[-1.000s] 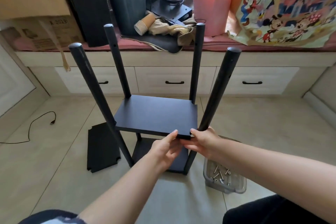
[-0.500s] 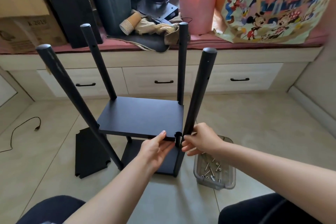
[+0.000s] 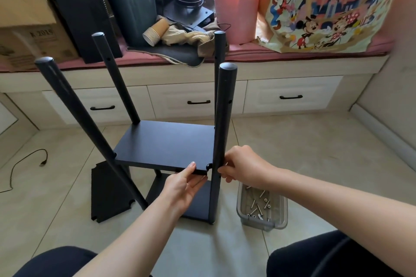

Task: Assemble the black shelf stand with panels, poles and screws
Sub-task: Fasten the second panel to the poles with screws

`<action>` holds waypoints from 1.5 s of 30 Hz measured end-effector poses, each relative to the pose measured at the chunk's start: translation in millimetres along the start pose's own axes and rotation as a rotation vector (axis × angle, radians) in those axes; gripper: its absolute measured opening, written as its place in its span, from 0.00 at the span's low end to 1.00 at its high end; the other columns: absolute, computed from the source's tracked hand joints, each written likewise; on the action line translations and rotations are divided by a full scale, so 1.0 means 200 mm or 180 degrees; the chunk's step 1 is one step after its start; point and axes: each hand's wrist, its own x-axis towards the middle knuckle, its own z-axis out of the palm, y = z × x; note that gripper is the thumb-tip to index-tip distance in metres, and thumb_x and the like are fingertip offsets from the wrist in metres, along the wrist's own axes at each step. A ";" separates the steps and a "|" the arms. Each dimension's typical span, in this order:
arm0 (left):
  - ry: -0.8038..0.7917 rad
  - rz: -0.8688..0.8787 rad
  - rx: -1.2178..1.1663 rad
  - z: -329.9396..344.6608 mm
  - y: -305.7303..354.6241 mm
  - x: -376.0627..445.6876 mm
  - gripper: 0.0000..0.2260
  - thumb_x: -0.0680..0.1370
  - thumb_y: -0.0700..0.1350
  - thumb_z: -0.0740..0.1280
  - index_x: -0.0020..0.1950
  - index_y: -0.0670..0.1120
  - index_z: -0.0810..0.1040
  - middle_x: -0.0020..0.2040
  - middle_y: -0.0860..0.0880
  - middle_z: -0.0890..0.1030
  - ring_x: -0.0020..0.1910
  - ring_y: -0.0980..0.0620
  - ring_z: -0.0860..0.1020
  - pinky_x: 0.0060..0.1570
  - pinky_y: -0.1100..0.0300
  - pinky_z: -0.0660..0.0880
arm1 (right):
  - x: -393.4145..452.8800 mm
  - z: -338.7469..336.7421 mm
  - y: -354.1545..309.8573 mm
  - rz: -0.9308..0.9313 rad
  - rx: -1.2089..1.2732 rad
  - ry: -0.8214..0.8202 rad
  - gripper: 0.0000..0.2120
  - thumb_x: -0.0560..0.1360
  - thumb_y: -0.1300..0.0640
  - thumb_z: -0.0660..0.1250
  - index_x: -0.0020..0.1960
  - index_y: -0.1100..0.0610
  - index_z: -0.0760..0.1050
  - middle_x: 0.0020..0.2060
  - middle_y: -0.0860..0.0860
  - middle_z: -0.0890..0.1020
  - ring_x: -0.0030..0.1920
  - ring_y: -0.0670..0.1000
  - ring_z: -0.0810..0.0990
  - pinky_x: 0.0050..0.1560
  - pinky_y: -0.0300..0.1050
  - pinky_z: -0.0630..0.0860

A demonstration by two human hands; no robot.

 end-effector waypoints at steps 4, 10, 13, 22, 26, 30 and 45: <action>-0.0031 0.0007 0.0097 -0.02 0.00 0.00 0.14 0.82 0.39 0.66 0.65 0.34 0.76 0.51 0.37 0.85 0.45 0.43 0.86 0.45 0.50 0.83 | 0.03 0.03 -0.02 -0.0136 -0.0128 0.0025 0.11 0.79 0.59 0.65 0.40 0.59 0.79 0.36 0.54 0.84 0.35 0.48 0.84 0.42 0.41 0.80; 0.0102 -0.0102 0.0282 -0.01 -0.01 -0.01 0.15 0.82 0.45 0.65 0.65 0.39 0.78 0.55 0.38 0.85 0.50 0.43 0.84 0.46 0.49 0.79 | 0.07 0.00 -0.07 -0.0326 -0.0544 0.0052 0.09 0.76 0.54 0.69 0.41 0.59 0.81 0.35 0.53 0.81 0.38 0.56 0.81 0.44 0.50 0.79; 0.0078 -0.0220 0.0187 0.00 -0.02 -0.02 0.16 0.84 0.48 0.63 0.66 0.39 0.76 0.56 0.36 0.83 0.54 0.42 0.83 0.43 0.47 0.81 | 0.07 0.00 -0.09 -0.0370 -0.0578 0.0055 0.08 0.76 0.54 0.70 0.41 0.58 0.81 0.33 0.51 0.79 0.38 0.55 0.81 0.43 0.48 0.79; 0.0142 0.0069 -0.0241 0.02 -0.07 0.00 0.18 0.85 0.48 0.60 0.70 0.38 0.71 0.58 0.33 0.82 0.55 0.37 0.83 0.43 0.42 0.83 | 0.14 -0.03 -0.06 -0.0312 -0.0281 -0.0382 0.10 0.74 0.58 0.71 0.34 0.52 0.77 0.32 0.48 0.82 0.37 0.48 0.83 0.40 0.40 0.77; 0.0191 0.0065 -0.0348 0.03 -0.07 -0.02 0.17 0.84 0.47 0.62 0.69 0.38 0.70 0.59 0.32 0.80 0.53 0.37 0.83 0.40 0.41 0.83 | 0.23 -0.11 0.03 0.0104 0.0156 -0.0267 0.08 0.76 0.63 0.70 0.55 0.60 0.81 0.43 0.52 0.86 0.42 0.48 0.85 0.36 0.34 0.77; 0.0247 0.0019 -0.0415 0.04 -0.06 -0.03 0.13 0.84 0.46 0.63 0.63 0.39 0.70 0.61 0.32 0.78 0.57 0.36 0.80 0.40 0.40 0.83 | 0.38 -0.17 0.07 0.0519 0.0665 0.0205 0.24 0.78 0.59 0.68 0.72 0.58 0.66 0.56 0.57 0.80 0.50 0.54 0.82 0.45 0.44 0.82; 0.0210 0.0113 -0.0462 0.05 -0.07 0.01 0.11 0.84 0.45 0.64 0.63 0.40 0.72 0.60 0.33 0.78 0.57 0.37 0.81 0.44 0.37 0.82 | 0.59 -0.14 0.08 0.0427 0.1176 -0.0027 0.18 0.84 0.50 0.57 0.72 0.48 0.58 0.60 0.55 0.75 0.50 0.55 0.80 0.44 0.50 0.83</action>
